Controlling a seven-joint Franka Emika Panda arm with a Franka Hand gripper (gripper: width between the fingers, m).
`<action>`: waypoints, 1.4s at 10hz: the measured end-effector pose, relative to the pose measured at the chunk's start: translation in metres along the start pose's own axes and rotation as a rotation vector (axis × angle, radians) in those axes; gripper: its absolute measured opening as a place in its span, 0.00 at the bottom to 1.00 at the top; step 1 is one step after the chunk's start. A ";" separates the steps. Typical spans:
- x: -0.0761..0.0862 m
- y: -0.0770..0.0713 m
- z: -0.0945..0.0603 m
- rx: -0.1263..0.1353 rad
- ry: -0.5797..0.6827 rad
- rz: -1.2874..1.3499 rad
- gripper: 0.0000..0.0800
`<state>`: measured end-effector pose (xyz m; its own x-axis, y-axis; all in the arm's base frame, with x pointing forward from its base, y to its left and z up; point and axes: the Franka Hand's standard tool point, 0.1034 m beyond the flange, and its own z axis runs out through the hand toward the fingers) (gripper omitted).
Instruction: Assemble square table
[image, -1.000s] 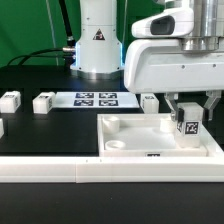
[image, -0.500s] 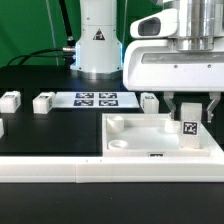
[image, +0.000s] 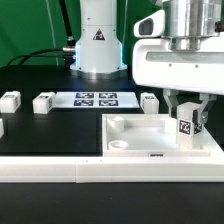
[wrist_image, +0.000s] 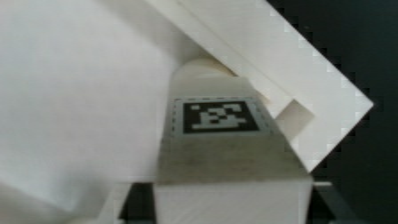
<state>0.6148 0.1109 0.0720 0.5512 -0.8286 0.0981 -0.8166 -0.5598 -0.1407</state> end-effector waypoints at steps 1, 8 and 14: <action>-0.001 0.001 0.000 -0.001 -0.002 0.101 0.37; -0.004 0.003 0.000 -0.025 -0.034 0.648 0.37; -0.005 0.004 0.001 -0.033 -0.046 0.735 0.72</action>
Offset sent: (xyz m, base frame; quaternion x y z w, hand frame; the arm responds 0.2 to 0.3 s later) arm 0.0005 -0.0008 0.0007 -0.0102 -0.0106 0.1933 0.9810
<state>0.6087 0.1122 0.0704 -0.1341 -0.9896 -0.0518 -0.9824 0.1396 -0.1244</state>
